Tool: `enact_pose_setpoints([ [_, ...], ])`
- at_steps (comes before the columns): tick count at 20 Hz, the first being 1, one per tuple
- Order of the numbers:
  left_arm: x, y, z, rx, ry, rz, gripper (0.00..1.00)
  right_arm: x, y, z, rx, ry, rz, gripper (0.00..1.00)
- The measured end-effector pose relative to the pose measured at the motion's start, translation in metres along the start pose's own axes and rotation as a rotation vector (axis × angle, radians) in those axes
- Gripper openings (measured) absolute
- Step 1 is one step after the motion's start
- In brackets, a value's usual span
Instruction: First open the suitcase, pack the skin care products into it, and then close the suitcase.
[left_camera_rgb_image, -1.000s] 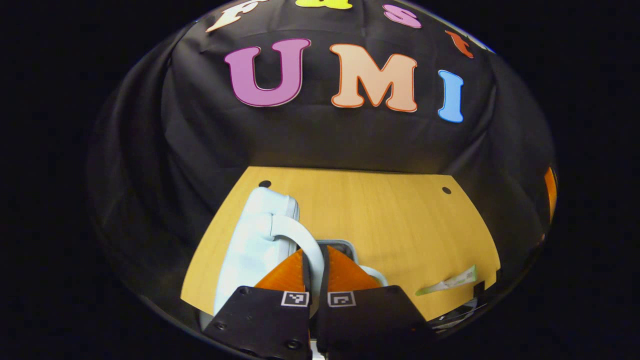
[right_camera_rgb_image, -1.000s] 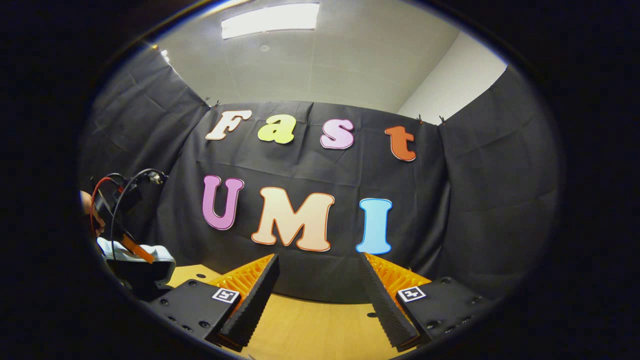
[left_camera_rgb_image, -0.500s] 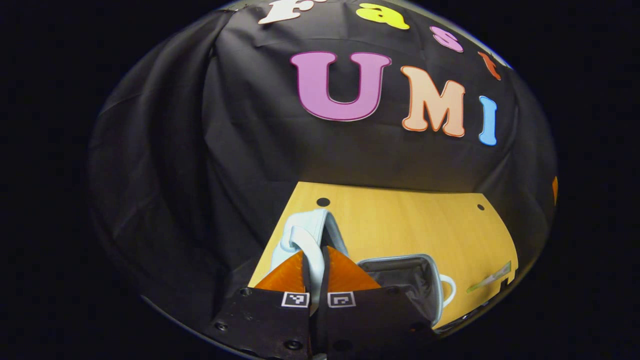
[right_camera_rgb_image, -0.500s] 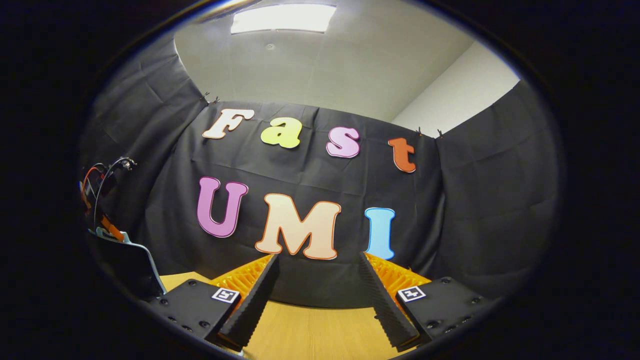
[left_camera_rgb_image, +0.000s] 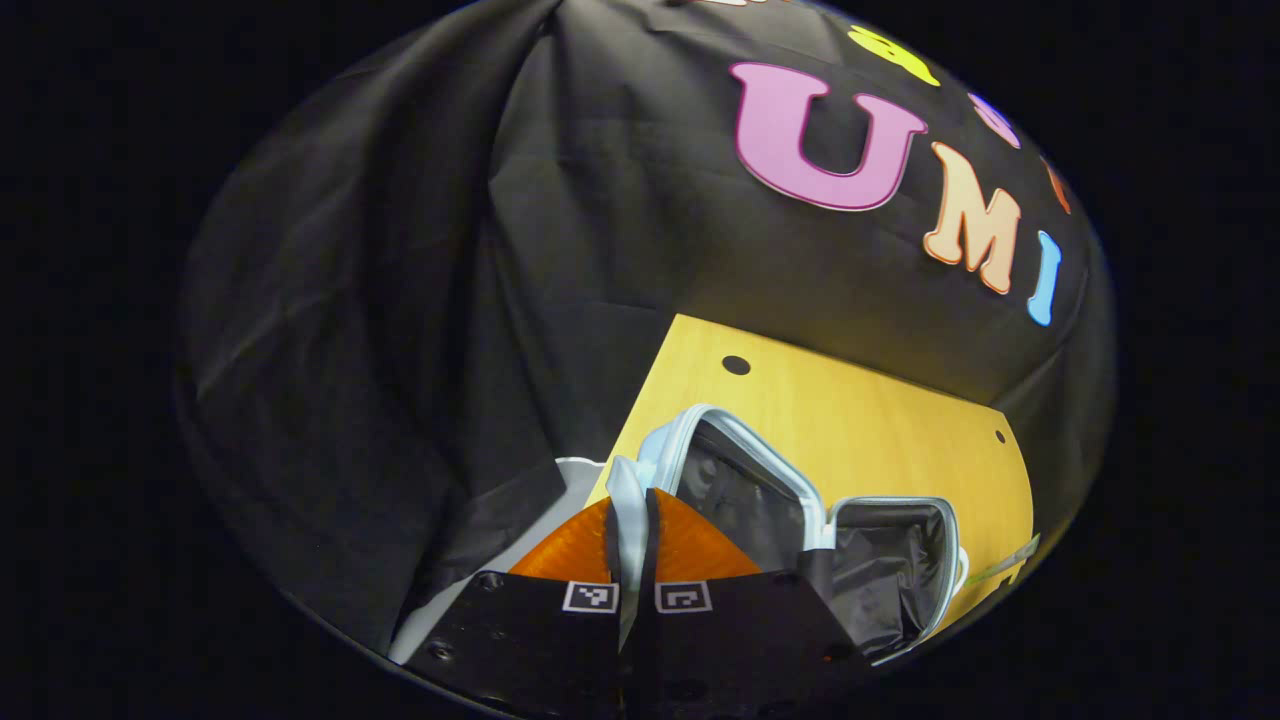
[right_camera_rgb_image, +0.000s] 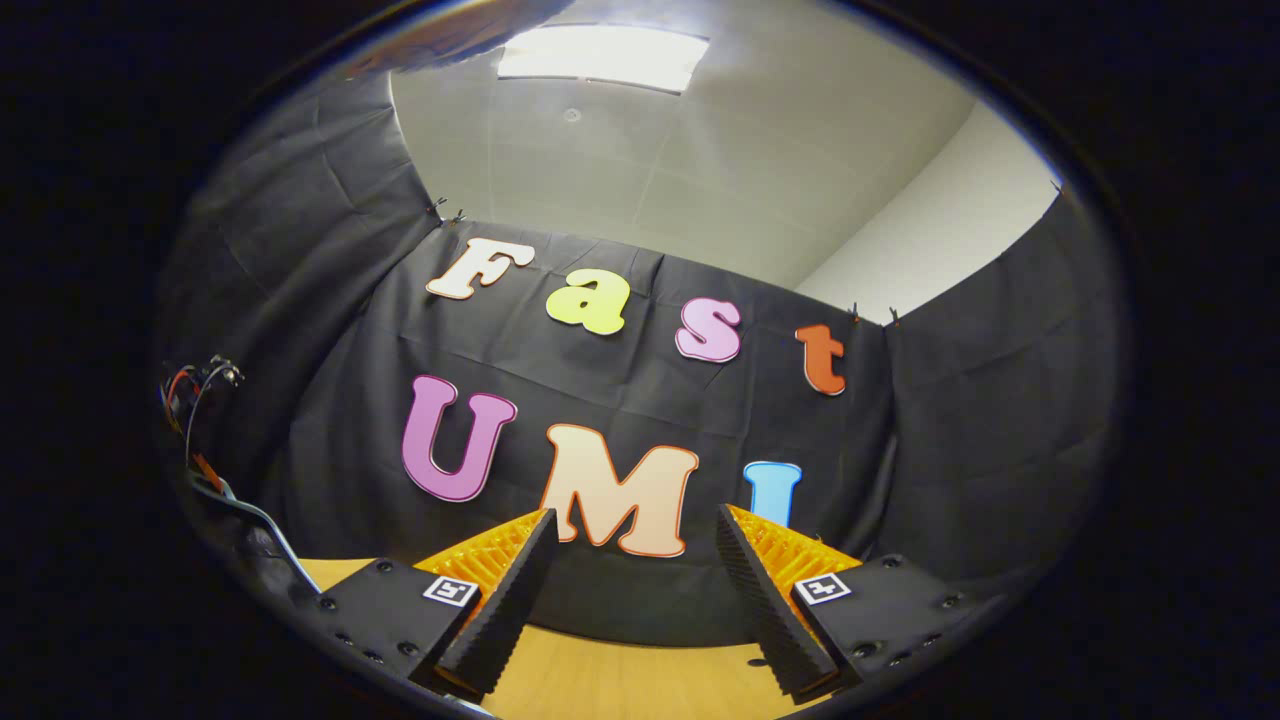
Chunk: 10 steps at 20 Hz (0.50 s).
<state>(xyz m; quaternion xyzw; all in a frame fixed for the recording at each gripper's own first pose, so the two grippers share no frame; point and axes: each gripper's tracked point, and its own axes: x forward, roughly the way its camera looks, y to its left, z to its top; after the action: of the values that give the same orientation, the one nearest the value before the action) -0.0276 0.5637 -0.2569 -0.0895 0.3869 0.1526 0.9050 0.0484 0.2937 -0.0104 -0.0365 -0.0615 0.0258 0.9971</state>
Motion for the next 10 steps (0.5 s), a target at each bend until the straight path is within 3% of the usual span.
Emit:
enact_pose_setpoints([
  [4, 0.024, 0.044, -0.025, -0.017, 0.017, 0.079, 0.0, 0.006, -0.021, -0.001, -0.024, 0.019, -0.048, 1.0],
  [6, 0.037, 0.048, -0.042, -0.082, 0.042, 0.091, 0.0, 0.006, -0.029, -0.001, -0.032, 0.027, -0.07, 1.0],
  [10, 0.045, 0.06, -0.063, -0.102, 0.043, 0.138, 0.0, 0.005, -0.037, -0.001, -0.06, 0.036, -0.078, 1.0],
])
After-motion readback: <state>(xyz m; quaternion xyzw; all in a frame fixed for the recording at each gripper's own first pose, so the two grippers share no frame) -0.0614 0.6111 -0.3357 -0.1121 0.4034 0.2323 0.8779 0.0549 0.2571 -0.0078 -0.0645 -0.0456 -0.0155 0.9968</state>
